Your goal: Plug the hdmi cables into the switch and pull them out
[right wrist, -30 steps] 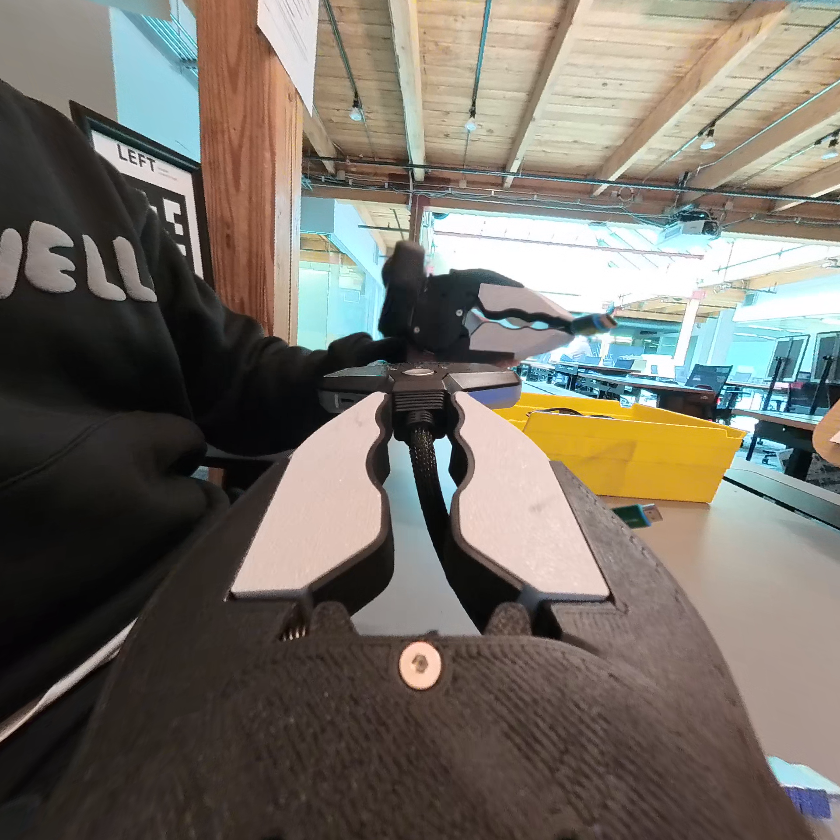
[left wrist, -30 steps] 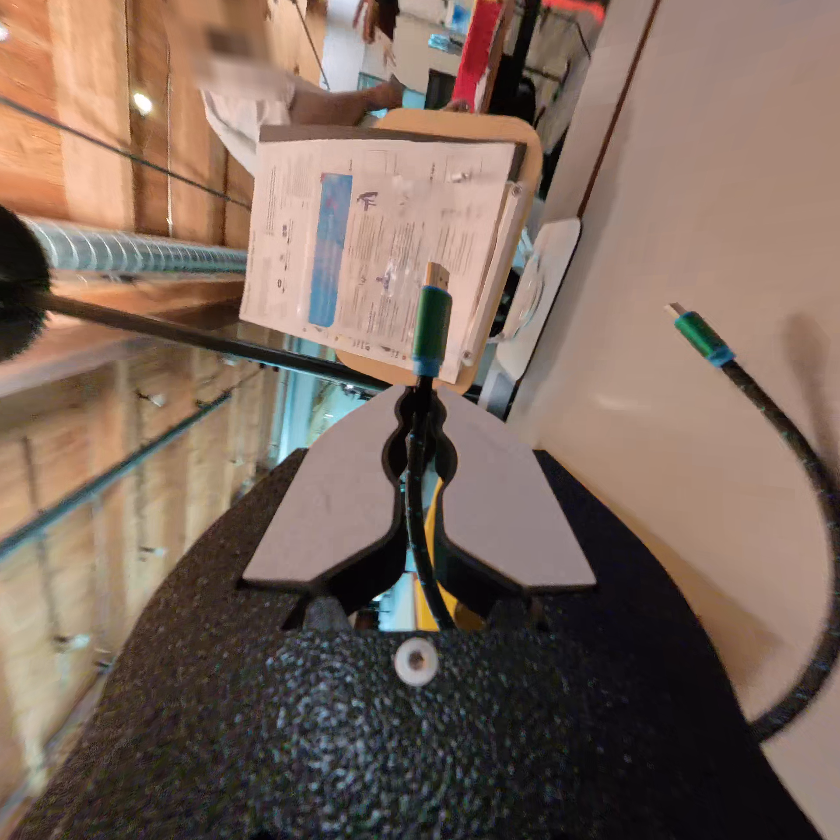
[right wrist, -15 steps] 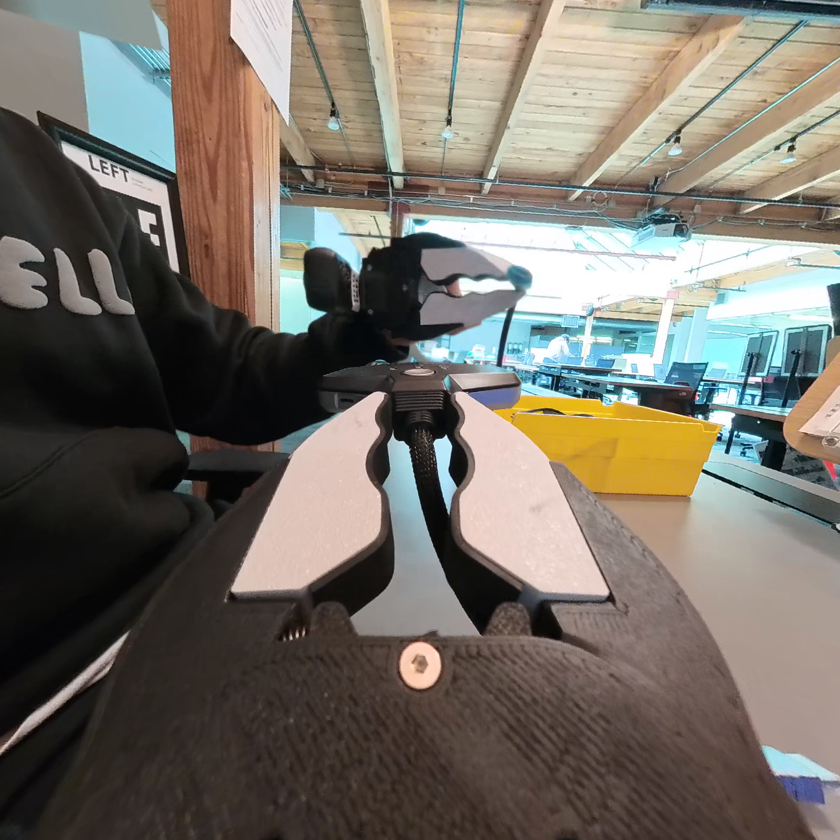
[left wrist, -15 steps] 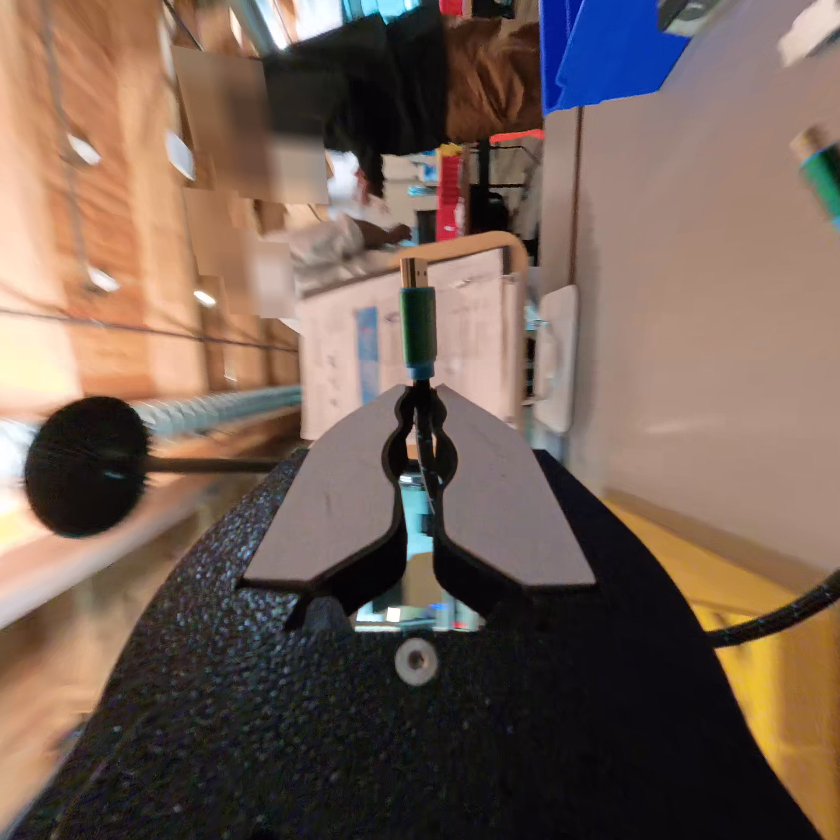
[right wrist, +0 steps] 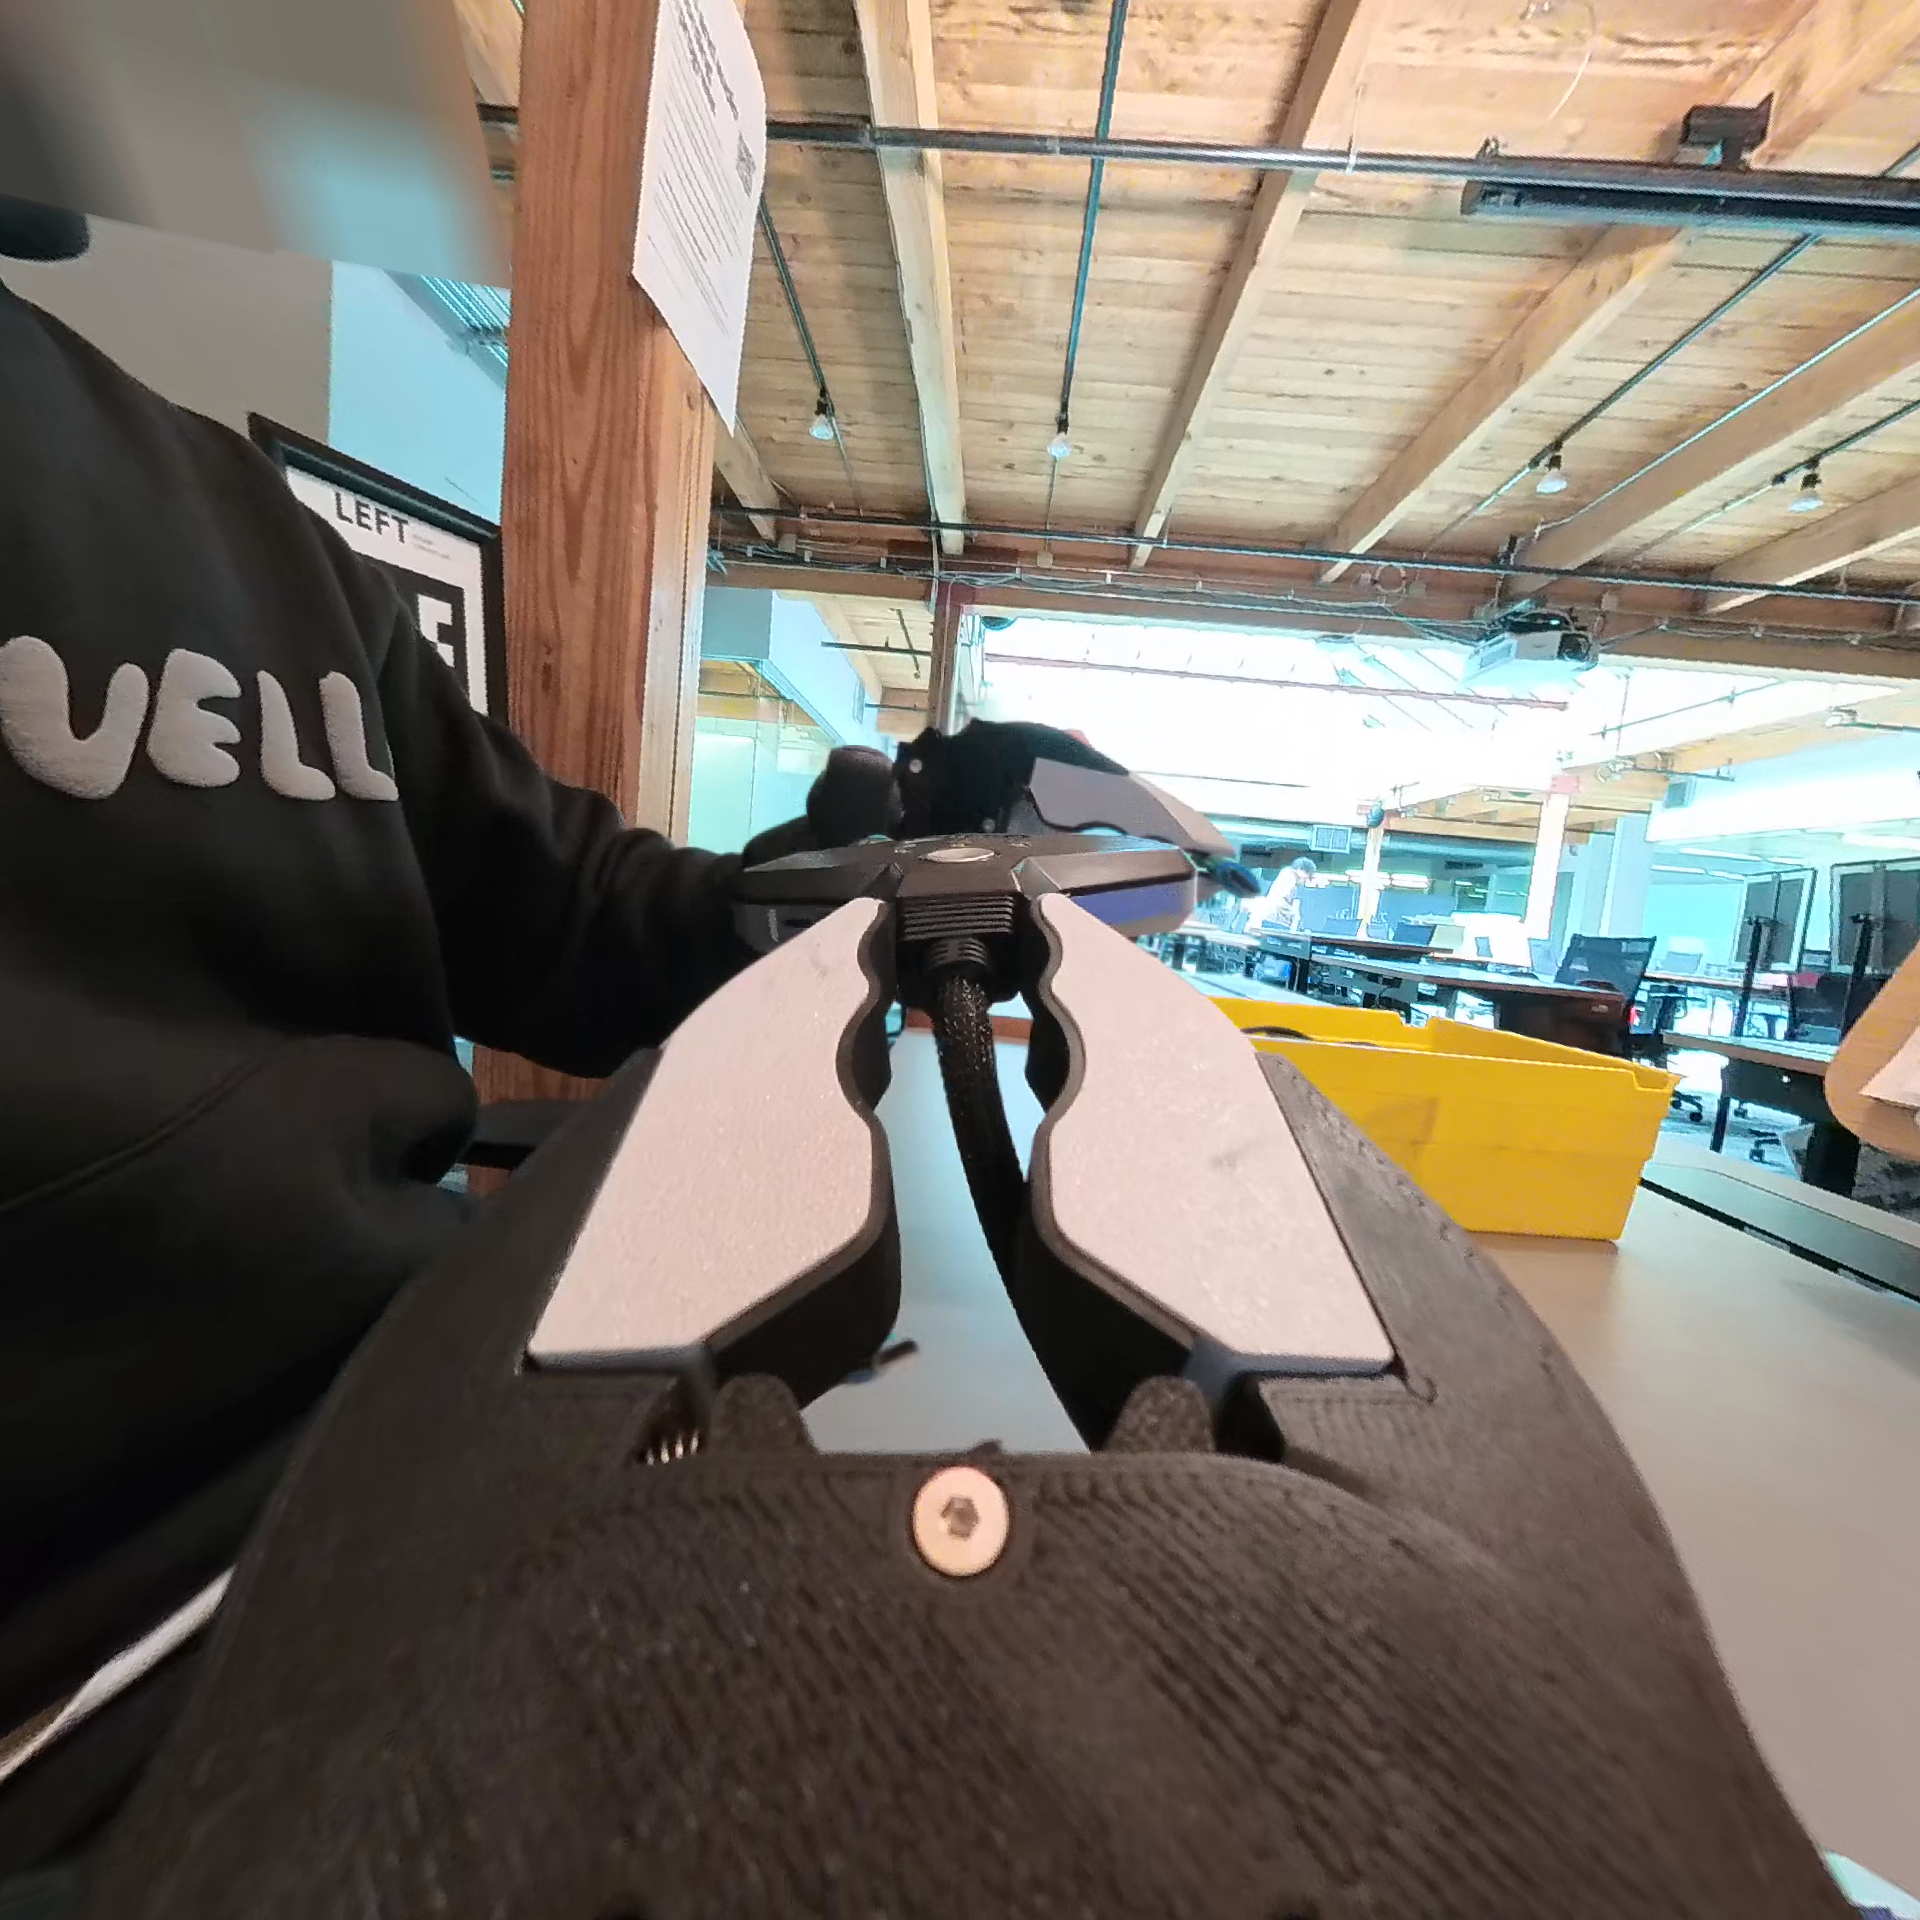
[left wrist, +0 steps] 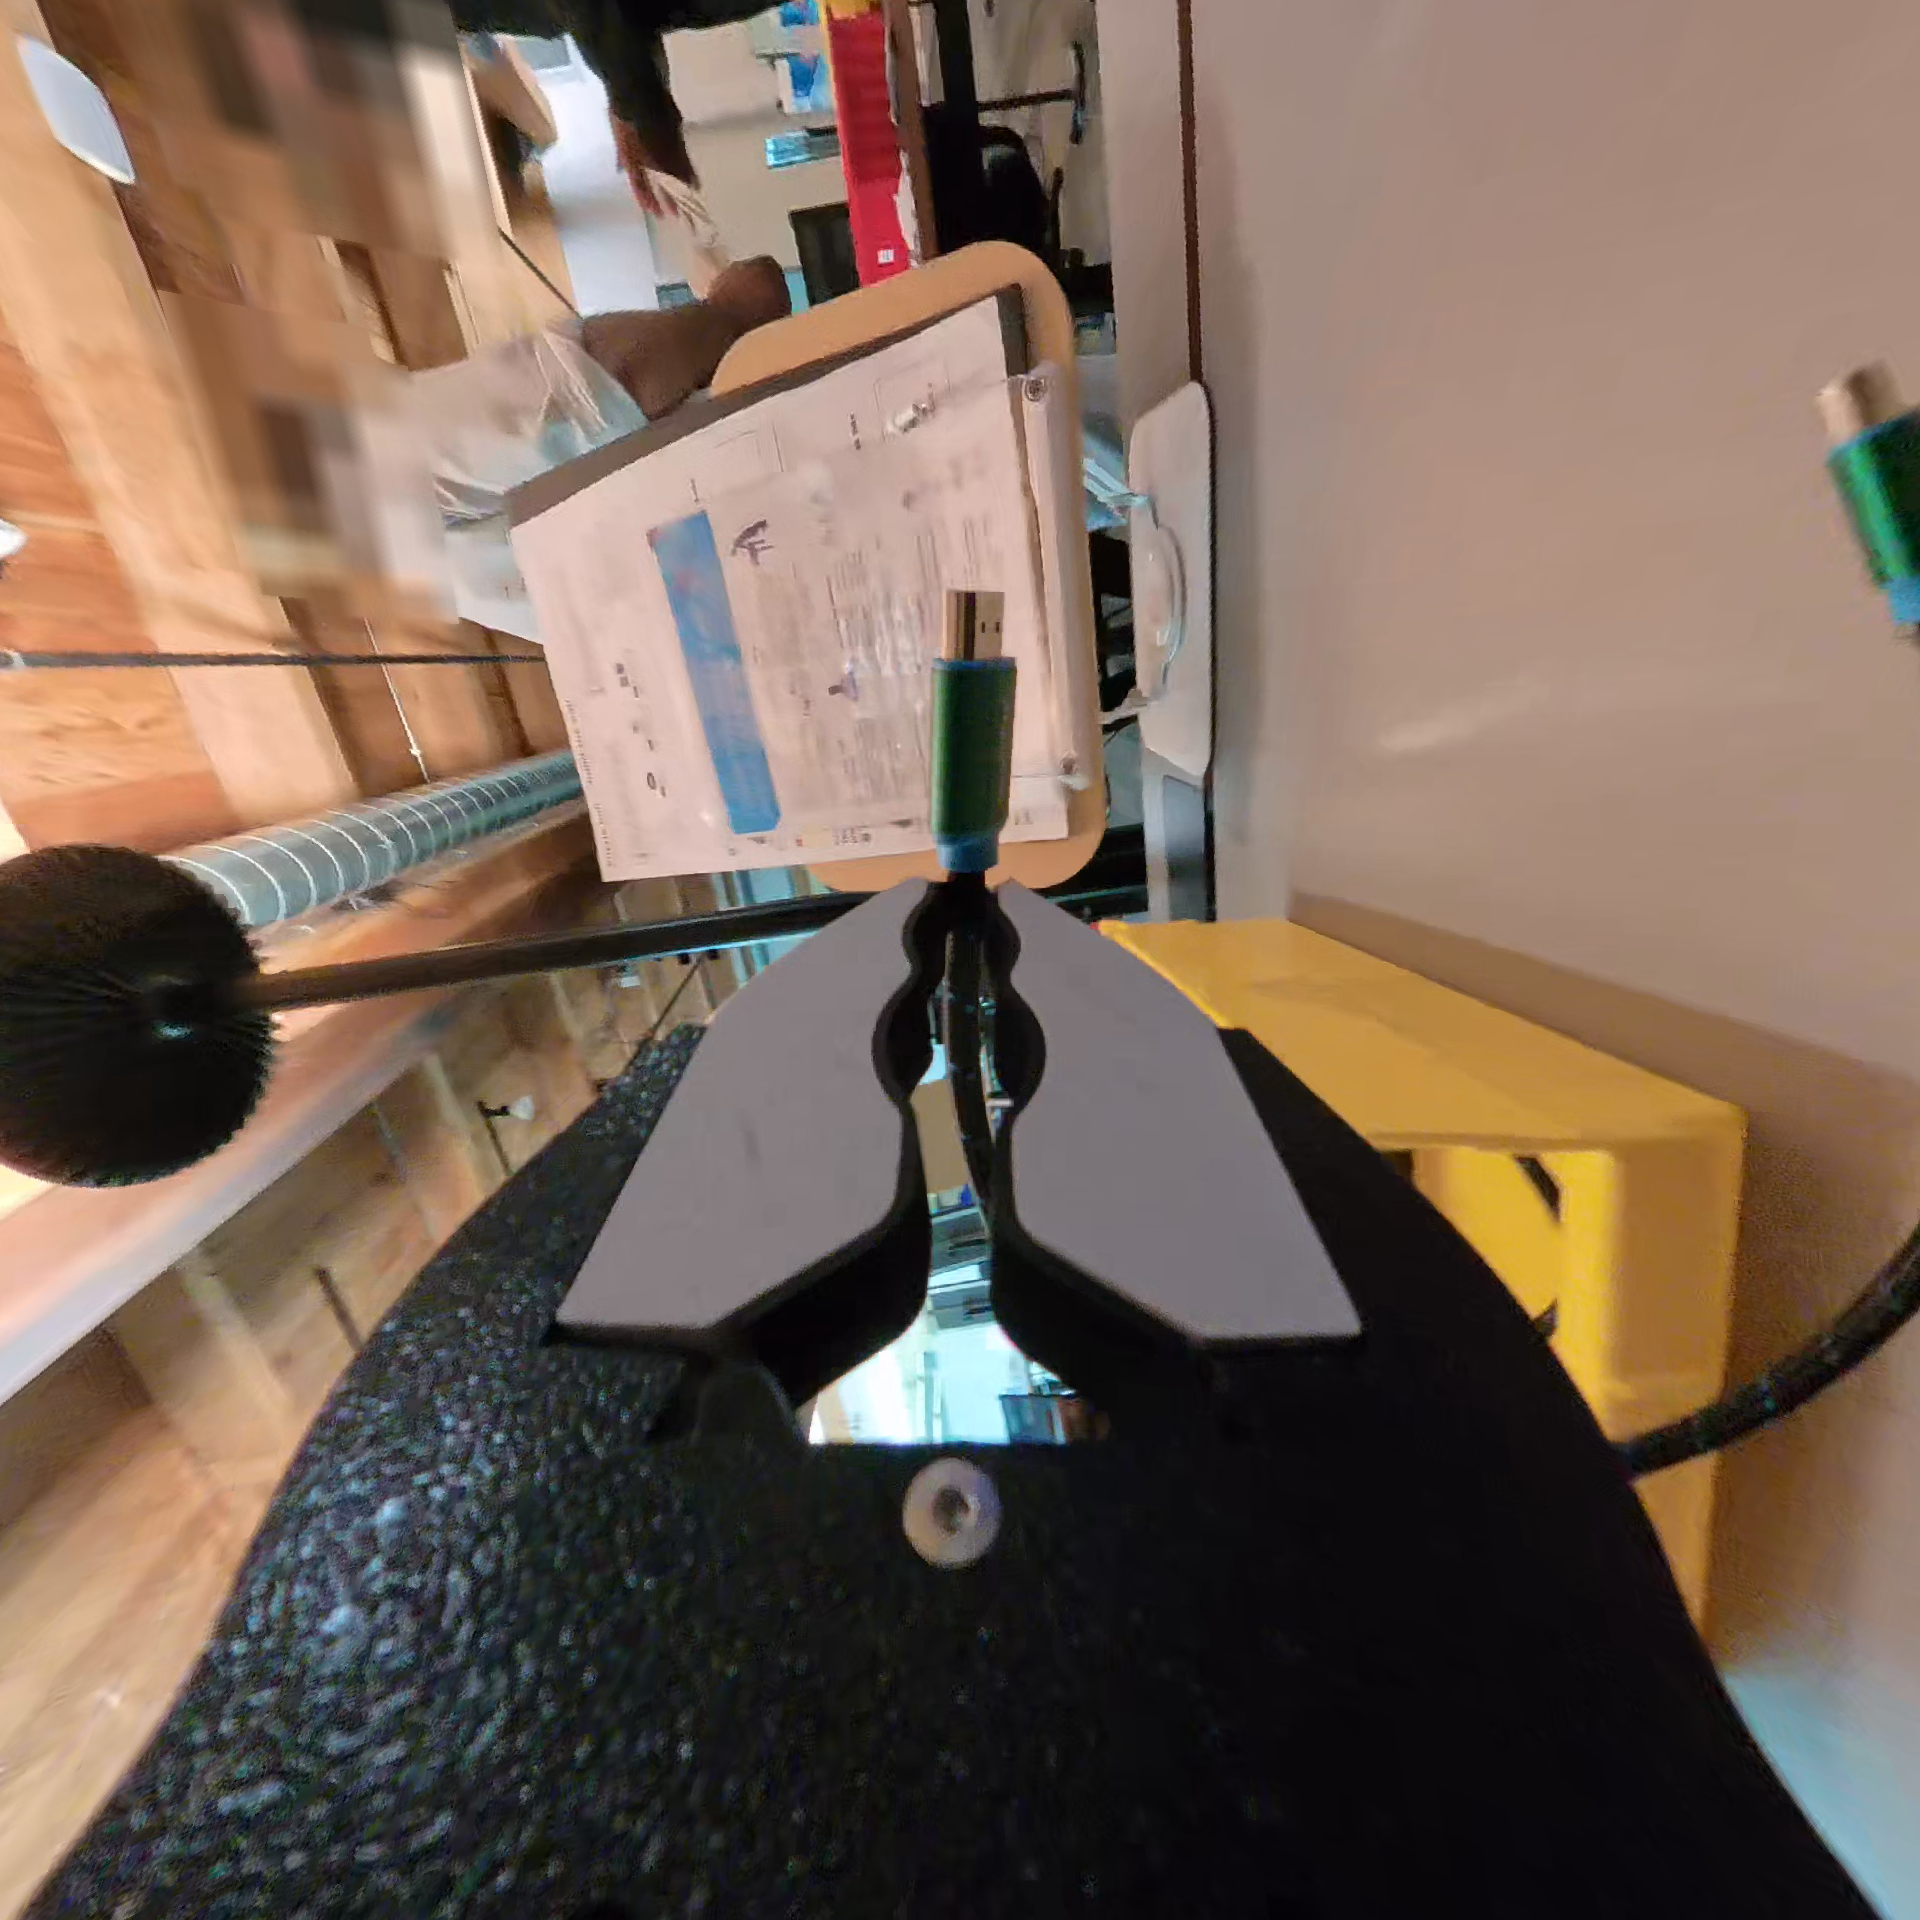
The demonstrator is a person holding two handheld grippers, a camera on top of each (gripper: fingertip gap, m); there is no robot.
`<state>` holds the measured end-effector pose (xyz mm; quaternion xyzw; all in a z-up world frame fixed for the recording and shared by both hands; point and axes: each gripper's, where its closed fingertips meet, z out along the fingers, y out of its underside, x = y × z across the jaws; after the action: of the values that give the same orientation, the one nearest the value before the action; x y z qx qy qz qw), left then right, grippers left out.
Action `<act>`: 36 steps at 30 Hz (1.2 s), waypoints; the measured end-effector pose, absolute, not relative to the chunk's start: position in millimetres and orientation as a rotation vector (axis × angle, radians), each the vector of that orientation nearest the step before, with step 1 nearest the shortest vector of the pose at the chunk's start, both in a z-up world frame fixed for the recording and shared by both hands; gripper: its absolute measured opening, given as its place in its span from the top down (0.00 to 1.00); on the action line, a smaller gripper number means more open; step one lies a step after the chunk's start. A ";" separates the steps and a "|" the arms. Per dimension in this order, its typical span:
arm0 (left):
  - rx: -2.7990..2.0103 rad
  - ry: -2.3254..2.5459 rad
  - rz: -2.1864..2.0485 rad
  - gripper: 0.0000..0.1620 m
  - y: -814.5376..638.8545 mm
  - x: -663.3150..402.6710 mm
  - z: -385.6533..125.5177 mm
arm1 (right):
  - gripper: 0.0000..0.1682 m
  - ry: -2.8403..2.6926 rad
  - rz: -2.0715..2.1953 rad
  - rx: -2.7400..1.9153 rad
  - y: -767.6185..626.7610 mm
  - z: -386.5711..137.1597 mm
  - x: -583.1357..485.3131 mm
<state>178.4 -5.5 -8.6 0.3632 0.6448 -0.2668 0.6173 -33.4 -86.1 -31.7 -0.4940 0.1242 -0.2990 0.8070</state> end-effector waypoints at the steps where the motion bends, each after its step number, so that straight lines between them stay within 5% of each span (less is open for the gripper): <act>1: 0.812 1.496 -0.628 0.96 -7.2 181.9 -12.3 | 0.87 0.271 -0.645 -1.061 -86.0 -32.5 -32.5; 7: 0.659 1.679 -0.918 0.96 -4.0 202.9 -5.1 | 0.87 0.296 -0.637 -1.141 -79.7 -43.0 -26.2; 17: 0.384 1.784 -0.604 0.96 38.3 274.9 -23.5 | 0.86 0.297 -0.625 -1.171 -74.9 -46.9 -23.5; 29: 0.678 2.427 -0.693 0.96 17.3 172.4 -78.7 | 0.87 0.294 -0.620 -1.193 -72.9 -49.8 -24.0; 36: 0.551 2.393 -0.826 0.96 4.2 178.4 -76.1 | 0.87 0.294 -0.621 -1.194 -72.1 -49.7 -23.1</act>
<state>178.4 4.2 -76.1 0.2046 0.8888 -0.3069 0.2720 -23.1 -72.1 -49.7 -0.5510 0.1356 -0.2863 0.7721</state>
